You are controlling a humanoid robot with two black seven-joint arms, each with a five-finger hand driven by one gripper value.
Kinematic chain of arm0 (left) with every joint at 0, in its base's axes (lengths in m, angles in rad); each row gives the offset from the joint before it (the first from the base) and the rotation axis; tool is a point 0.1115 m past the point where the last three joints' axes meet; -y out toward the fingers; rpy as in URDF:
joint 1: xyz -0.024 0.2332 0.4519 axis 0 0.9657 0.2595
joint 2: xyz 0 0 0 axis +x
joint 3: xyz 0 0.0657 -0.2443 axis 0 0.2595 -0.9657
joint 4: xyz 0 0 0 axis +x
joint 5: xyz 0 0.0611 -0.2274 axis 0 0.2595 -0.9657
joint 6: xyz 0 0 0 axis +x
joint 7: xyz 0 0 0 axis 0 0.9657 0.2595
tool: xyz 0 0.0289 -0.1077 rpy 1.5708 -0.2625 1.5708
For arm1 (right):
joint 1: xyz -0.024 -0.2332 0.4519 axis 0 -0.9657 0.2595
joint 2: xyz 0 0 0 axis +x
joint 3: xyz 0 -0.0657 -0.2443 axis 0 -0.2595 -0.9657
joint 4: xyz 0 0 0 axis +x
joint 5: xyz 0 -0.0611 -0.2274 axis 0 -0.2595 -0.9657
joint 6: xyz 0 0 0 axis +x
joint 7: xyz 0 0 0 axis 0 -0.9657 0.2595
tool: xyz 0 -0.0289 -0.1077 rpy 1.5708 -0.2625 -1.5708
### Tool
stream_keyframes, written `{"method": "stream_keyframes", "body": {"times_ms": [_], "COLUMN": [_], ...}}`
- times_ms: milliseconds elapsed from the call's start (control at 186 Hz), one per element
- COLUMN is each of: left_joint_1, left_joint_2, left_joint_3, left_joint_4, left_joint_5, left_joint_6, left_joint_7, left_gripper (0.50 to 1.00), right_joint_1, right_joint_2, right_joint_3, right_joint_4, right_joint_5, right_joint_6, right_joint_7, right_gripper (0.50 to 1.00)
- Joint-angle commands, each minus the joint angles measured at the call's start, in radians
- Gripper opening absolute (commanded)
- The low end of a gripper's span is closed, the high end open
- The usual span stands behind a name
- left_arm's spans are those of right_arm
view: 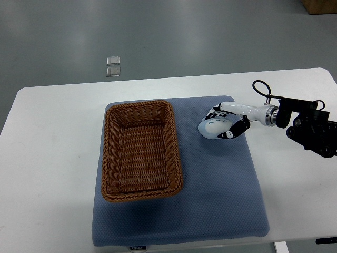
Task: Place blue toy in brown basket
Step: 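Carry the held toy with the right hand over the wicker basket, then lower the toy into the basket and open the right hand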
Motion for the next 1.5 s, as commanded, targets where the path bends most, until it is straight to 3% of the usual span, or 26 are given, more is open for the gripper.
{"method": "stream_keyframes", "body": {"times_ms": [0, 237, 464, 722, 814, 1078, 1493], "left_joint_1": [0.001, 0.001, 0.001, 0.001, 0.001, -0.001, -0.001], "left_joint_2": [0.0, 0.0, 0.0, 0.0, 0.0, 0.0, 0.0], "left_joint_3": [0.0, 0.0, 0.0, 0.0, 0.0, 0.0, 0.0], "left_joint_4": [0.0, 0.0, 0.0, 0.0, 0.0, 0.0, 0.0], "left_joint_5": [0.0, 0.0, 0.0, 0.0, 0.0, 0.0, 0.0], "left_joint_6": [0.0, 0.0, 0.002, 0.0, 0.0, 0.0, 0.0], "left_joint_7": [-0.001, -0.001, 0.001, -0.001, -0.001, -0.001, 0.001], "left_gripper": [1.0, 1.0, 1.0, 1.0, 1.0, 1.0, 1.0], "right_joint_1": [0.007, 0.039, 0.116, 0.176, 0.165, 0.111, 0.088], "right_joint_2": [-0.005, -0.007, 0.005, 0.177, 0.222, 0.268, 0.271], "right_joint_3": [0.013, 0.019, 0.067, 0.048, 0.036, 0.005, 0.007], "right_joint_4": [0.009, 0.027, 0.104, 0.165, 0.161, 0.155, 0.153], "right_joint_5": [0.015, 0.017, 0.043, 0.031, 0.026, 0.025, 0.034], "right_joint_6": [0.015, 0.034, 0.041, 0.041, 0.041, 0.028, 0.028], "right_joint_7": [0.011, 0.141, 0.173, 0.156, 0.101, 0.008, 0.0], "right_gripper": [0.5, 0.5, 0.5, 0.5, 0.5, 0.5, 0.511]}}
